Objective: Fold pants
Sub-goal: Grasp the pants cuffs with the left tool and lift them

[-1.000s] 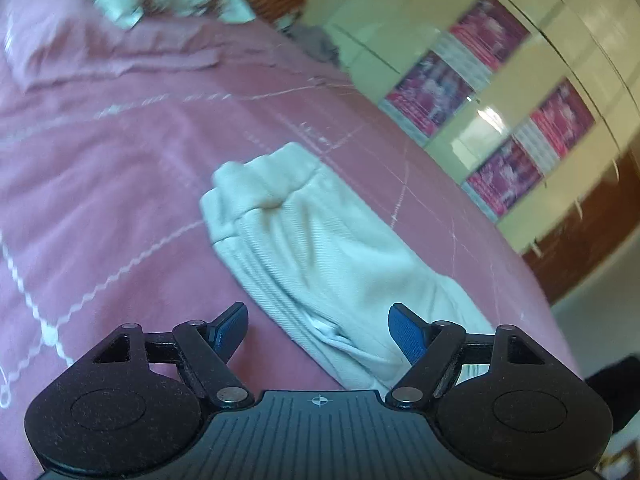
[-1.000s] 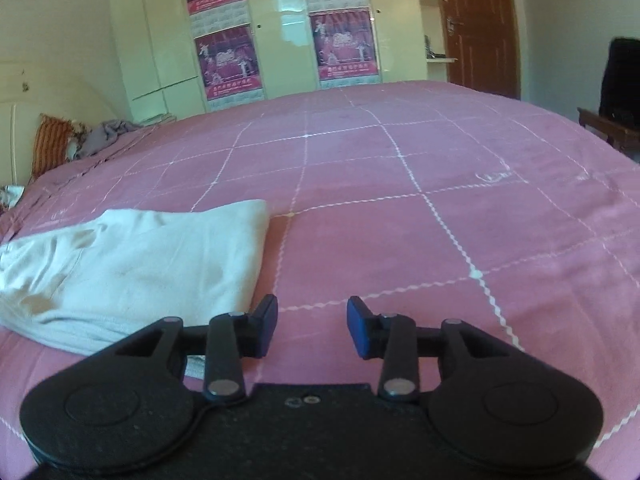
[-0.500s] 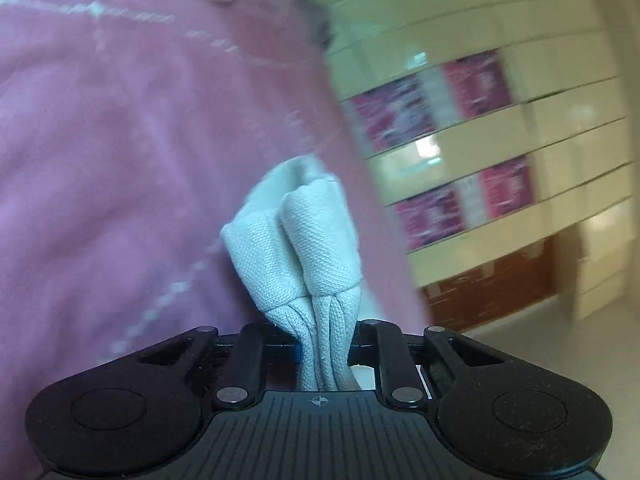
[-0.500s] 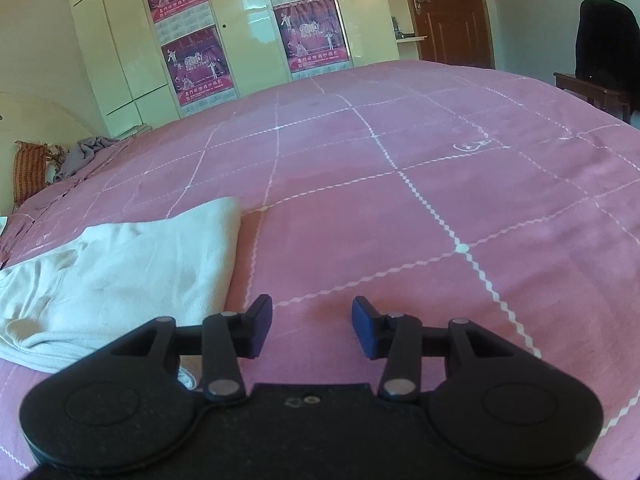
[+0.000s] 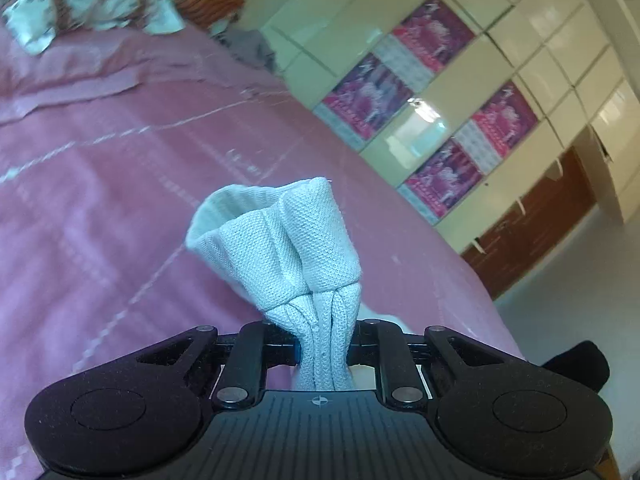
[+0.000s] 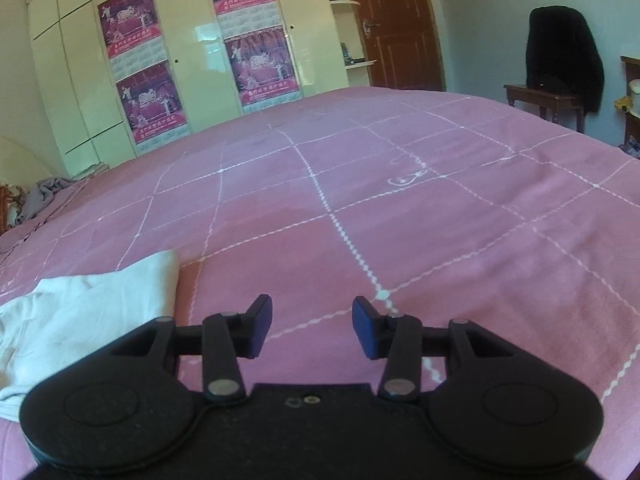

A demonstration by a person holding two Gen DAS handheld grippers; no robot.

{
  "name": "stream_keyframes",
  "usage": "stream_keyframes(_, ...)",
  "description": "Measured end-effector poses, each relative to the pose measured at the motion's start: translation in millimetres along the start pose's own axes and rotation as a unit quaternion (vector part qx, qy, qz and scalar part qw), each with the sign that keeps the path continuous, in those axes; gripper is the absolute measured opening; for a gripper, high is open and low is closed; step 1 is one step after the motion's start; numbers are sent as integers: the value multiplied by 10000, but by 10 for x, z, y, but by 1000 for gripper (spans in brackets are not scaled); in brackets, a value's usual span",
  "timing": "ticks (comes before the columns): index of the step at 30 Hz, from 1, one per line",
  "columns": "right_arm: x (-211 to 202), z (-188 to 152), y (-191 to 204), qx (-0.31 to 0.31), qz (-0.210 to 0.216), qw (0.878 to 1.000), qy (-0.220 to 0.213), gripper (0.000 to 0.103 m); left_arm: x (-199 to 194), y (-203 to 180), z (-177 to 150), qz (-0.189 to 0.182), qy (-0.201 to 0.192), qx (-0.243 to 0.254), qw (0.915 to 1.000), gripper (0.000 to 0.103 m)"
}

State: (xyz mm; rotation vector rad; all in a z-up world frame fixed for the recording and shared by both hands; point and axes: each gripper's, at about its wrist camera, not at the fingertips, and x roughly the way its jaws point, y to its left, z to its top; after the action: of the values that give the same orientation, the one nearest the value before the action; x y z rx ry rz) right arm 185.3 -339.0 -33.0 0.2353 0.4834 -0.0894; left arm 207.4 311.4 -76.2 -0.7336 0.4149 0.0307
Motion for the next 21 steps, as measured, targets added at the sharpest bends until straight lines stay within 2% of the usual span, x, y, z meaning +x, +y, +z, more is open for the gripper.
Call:
stream_keyframes(2, 10, 20, -38, 33, -375, 9992, -103, 44, -130, -324, 87, -237, -91, 611, 9978, 17)
stream_keyframes(4, 34, 42, -91, 48, -771, 9967, -232, 44, -101, -777, 43, -421, -85, 1264, 9911, 17)
stream_keyframes(8, 96, 79, -276, 230, -1213, 9919, -315, 47, 137, -1707, -218, -644, 197, 2568, 9641, 17)
stream_keyframes(10, 131, 90, -371, 372, -1364, 9895, -295, 48, 310, -2070, -449, -733, 472, 3001, 9499, 17)
stream_keyframes(14, 101, 91, -491, 575, -1387, 9878, -421, 51, 625, -2633, -962, -809, 961, 3872, 9134, 17)
stream_keyframes(17, 107, 91, -539, 694, -1262, 9887, -426, 51, 640, -3048, -1412, -614, 1240, 4604, 8769, 17)
stream_keyframes(21, 110, 101, -553, 785, -1091, 9901, -402, 52, 520, -3418, -1802, -600, 1489, 5215, 8380, 17)
